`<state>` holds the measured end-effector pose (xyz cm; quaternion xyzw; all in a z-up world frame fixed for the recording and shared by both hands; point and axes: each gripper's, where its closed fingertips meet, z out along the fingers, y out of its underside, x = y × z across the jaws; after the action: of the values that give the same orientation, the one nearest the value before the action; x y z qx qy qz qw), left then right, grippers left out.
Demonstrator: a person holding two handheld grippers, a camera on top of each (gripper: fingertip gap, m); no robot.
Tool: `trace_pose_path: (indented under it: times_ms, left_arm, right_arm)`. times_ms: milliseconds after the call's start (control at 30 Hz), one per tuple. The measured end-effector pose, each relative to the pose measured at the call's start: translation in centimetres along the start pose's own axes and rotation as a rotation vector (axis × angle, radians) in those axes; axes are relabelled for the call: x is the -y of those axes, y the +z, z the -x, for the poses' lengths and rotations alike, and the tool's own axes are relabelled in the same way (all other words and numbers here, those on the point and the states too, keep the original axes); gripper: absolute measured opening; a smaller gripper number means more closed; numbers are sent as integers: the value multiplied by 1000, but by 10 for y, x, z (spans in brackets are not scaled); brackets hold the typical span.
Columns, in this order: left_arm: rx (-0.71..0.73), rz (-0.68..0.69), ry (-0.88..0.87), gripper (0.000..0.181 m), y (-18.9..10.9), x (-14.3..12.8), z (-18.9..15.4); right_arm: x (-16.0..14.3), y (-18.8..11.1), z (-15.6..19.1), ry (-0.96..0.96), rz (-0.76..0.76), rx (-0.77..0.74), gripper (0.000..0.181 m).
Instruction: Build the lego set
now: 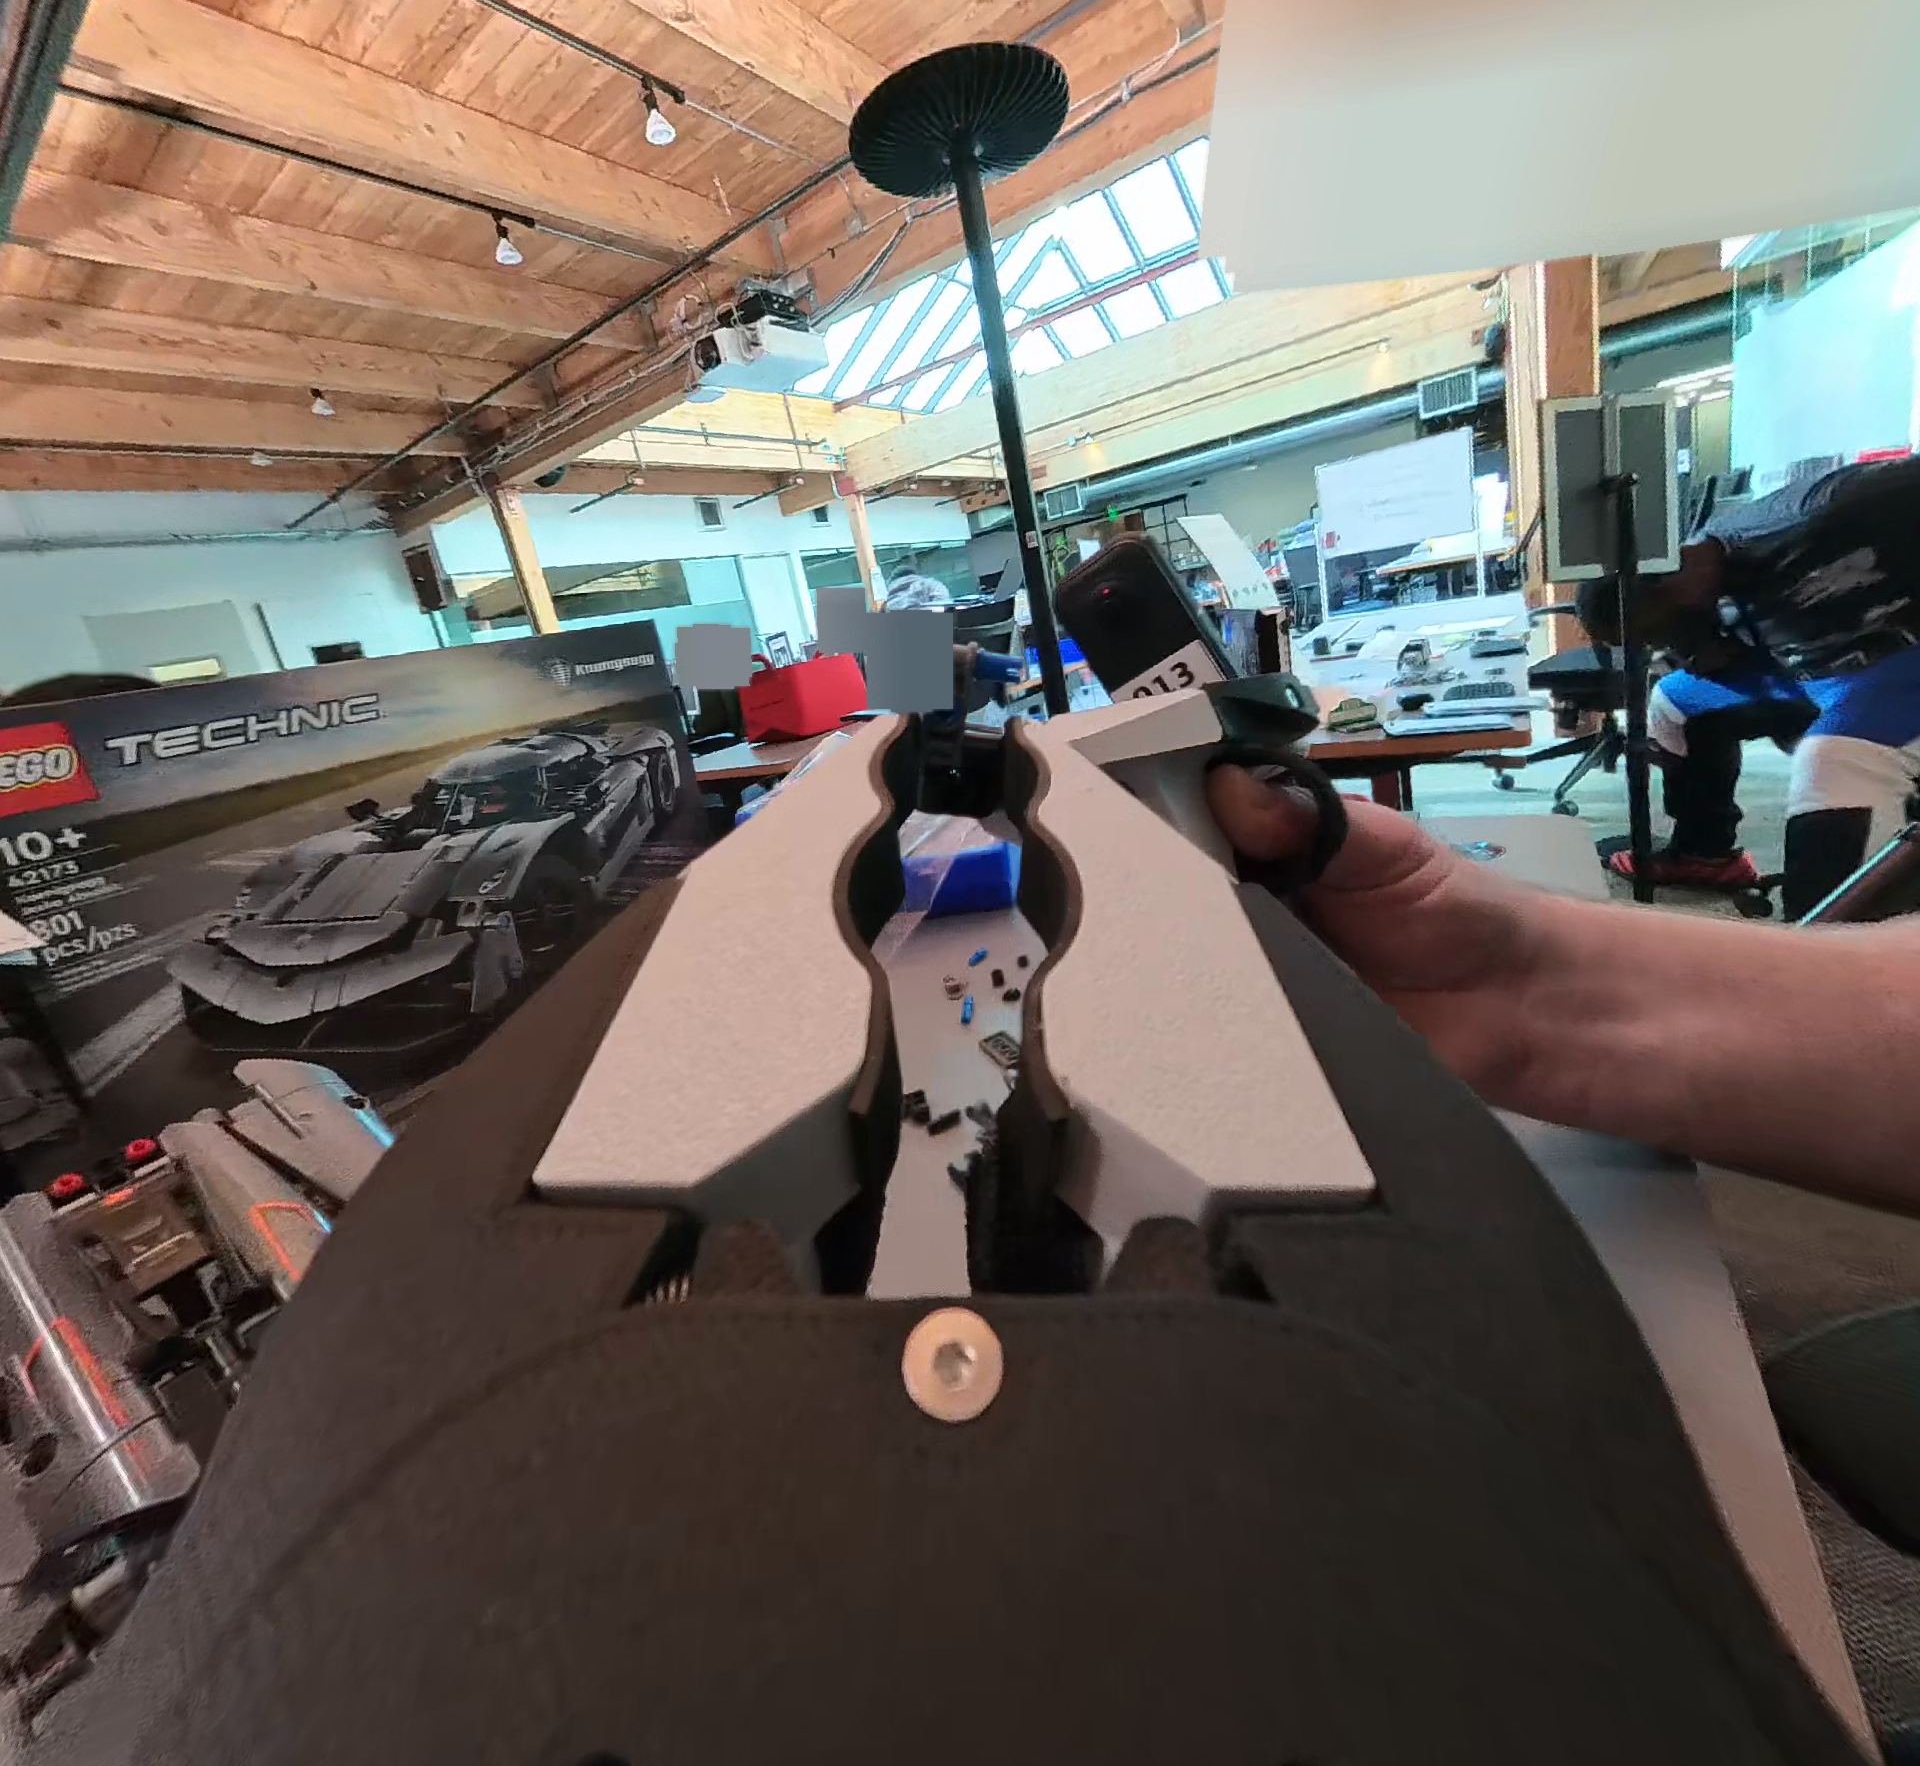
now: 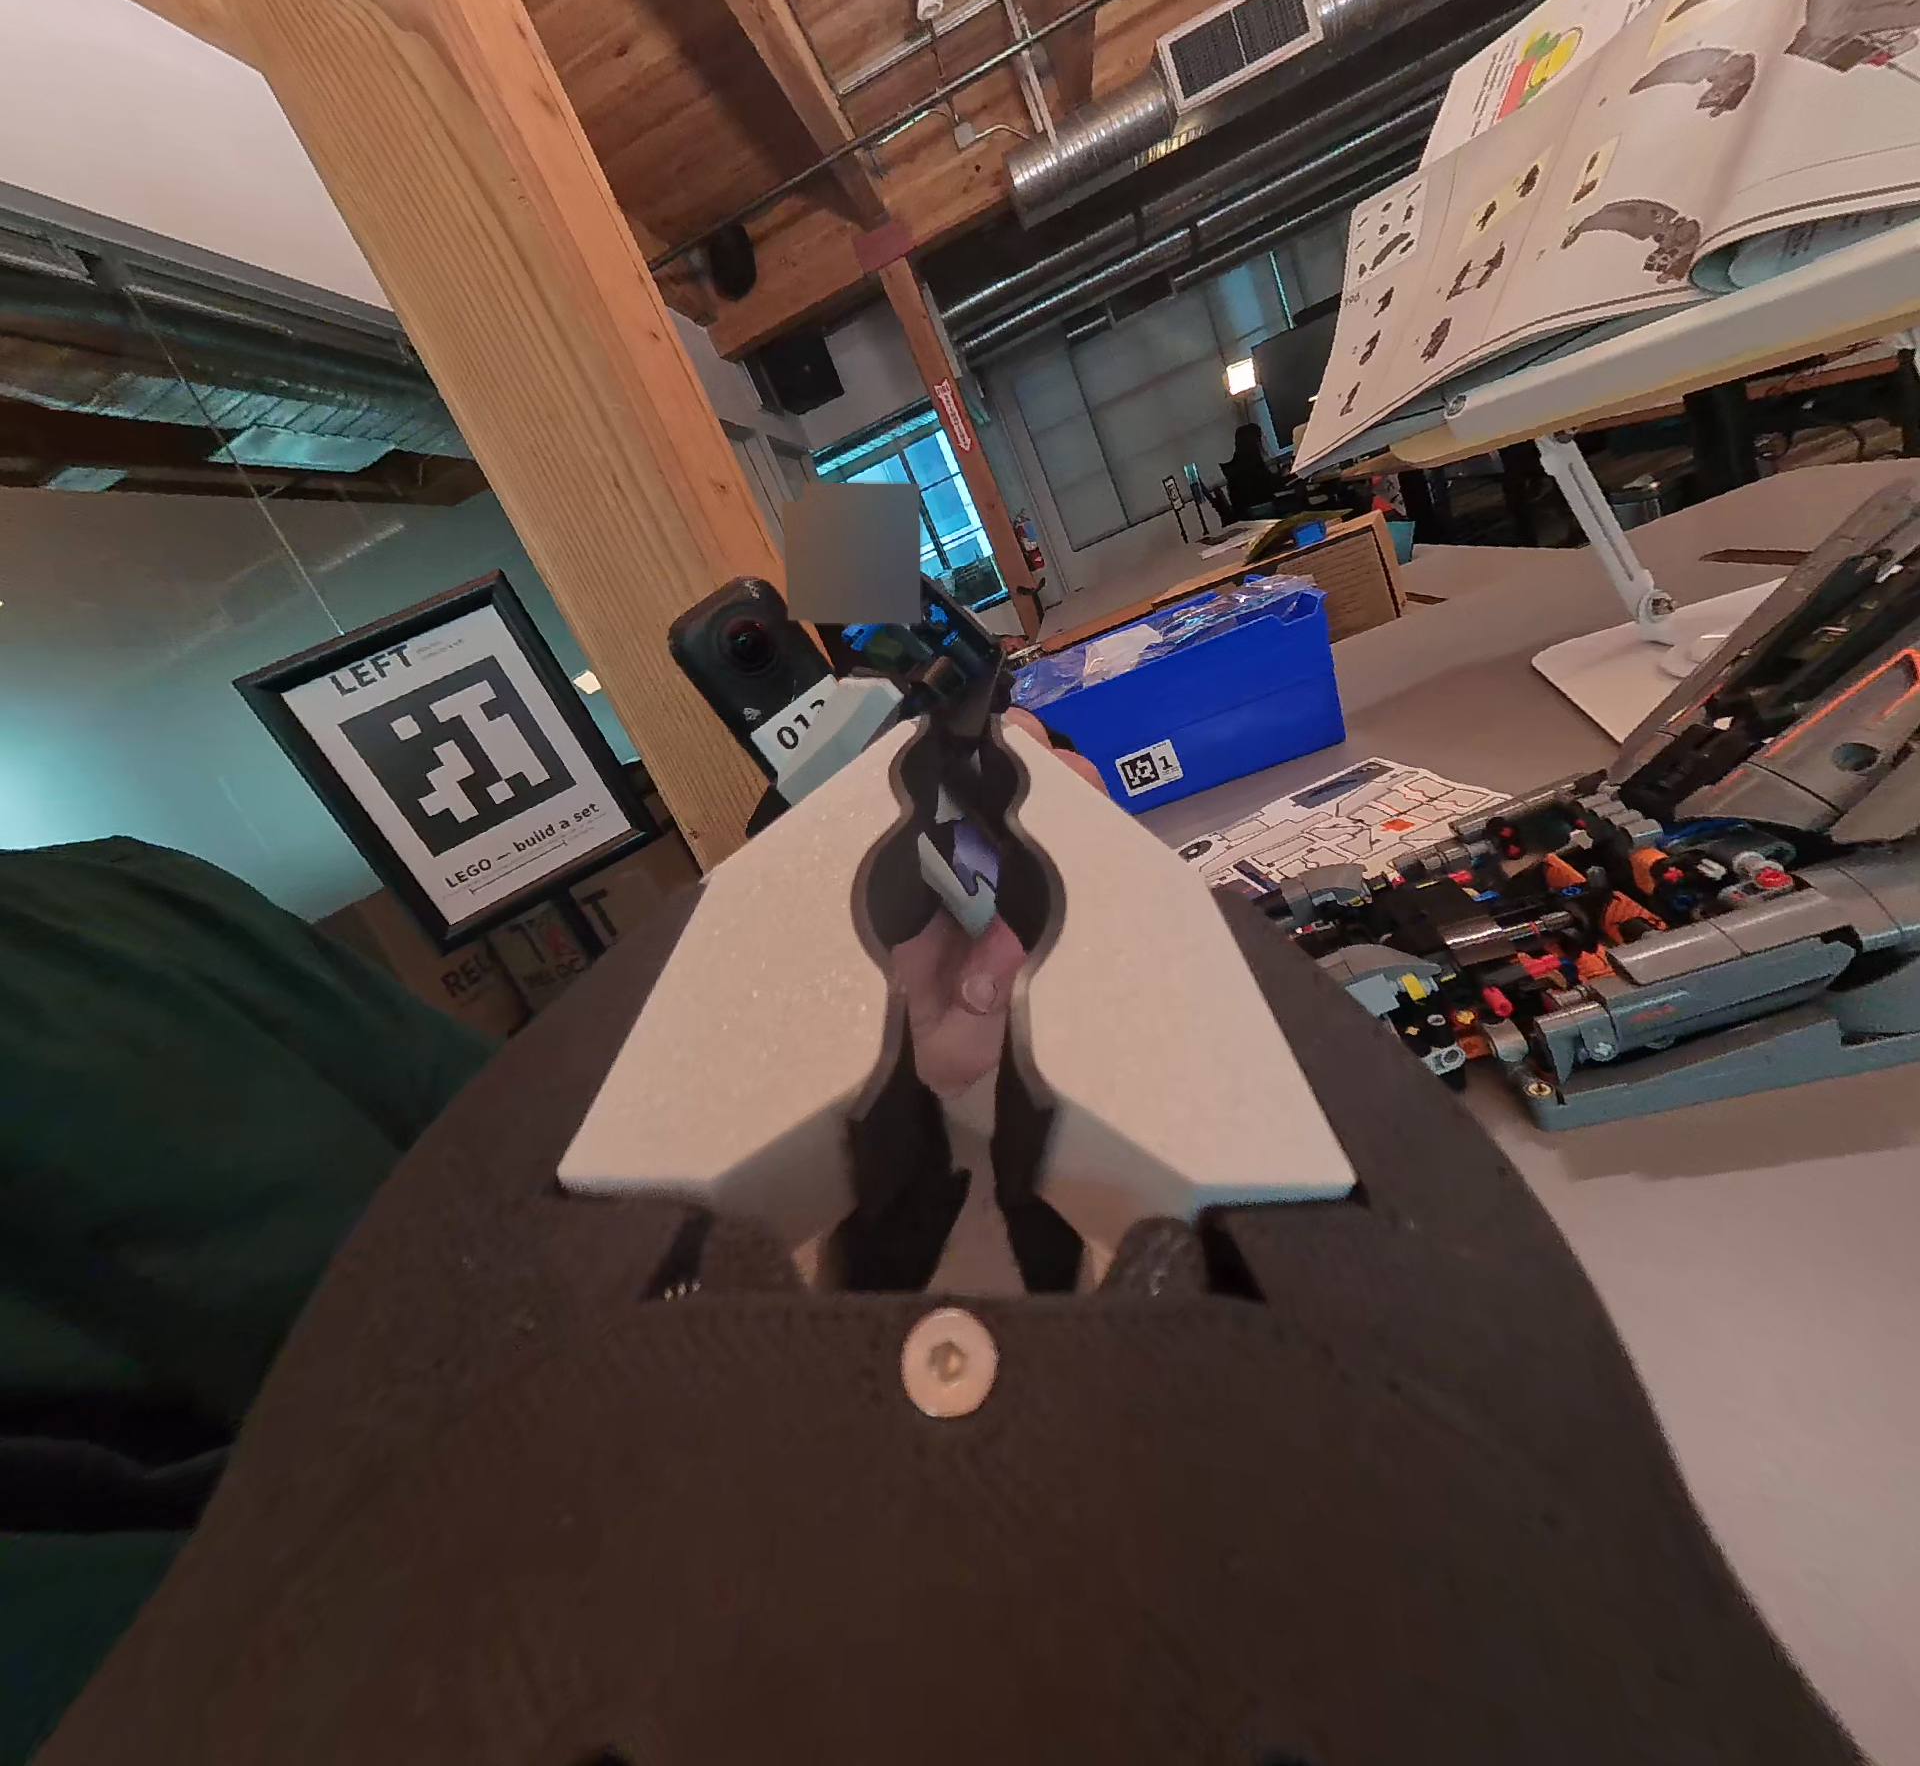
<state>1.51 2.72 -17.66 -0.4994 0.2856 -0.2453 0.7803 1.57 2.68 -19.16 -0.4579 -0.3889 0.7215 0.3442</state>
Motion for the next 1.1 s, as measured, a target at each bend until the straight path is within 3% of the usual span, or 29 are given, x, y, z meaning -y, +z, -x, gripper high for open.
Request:
trace_pose_path:
  times_ms: [333,667,867,1100]
  left_arm:
    - [38,32,82,14,-2,-5,4]
    - [50,61,116,12,-5,-9,5]
    - [78,45,57,13,-11,-7,15]
    - [-31,59,-41,13,-6,-13,1]
  right_arm:
    - [-1,0,-7,103,-14,37,14]
    - [-7,0,-7,104,10,46,9]
    - [5,-16,-22,65,-47,-57,18]
    - [16,-31,-23,-39,-16,-153,23]
